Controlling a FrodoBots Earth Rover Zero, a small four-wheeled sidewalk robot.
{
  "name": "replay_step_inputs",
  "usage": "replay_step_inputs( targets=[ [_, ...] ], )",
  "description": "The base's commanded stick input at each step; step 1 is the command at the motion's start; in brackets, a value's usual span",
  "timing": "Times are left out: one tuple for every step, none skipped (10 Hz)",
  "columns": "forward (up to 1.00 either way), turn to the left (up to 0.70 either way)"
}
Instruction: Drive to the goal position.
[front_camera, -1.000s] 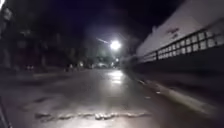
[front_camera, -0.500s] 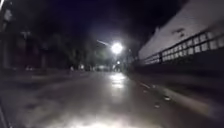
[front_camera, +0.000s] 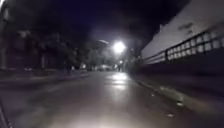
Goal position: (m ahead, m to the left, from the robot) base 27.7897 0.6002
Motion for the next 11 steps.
replay_step_inputs(
  targets=[
    [0.70,-0.35],
    [0.70,-0.35],
    [0.70,-0.35],
    [0.70,-0.30],
    [0.70,-0.07],
    [0.70,0.00],
    [0.70,0.00],
    [0.70,0.00],
    [0.70,0.00],
    [0.70,0.00],
    [0.70,0.00]
  ],
)
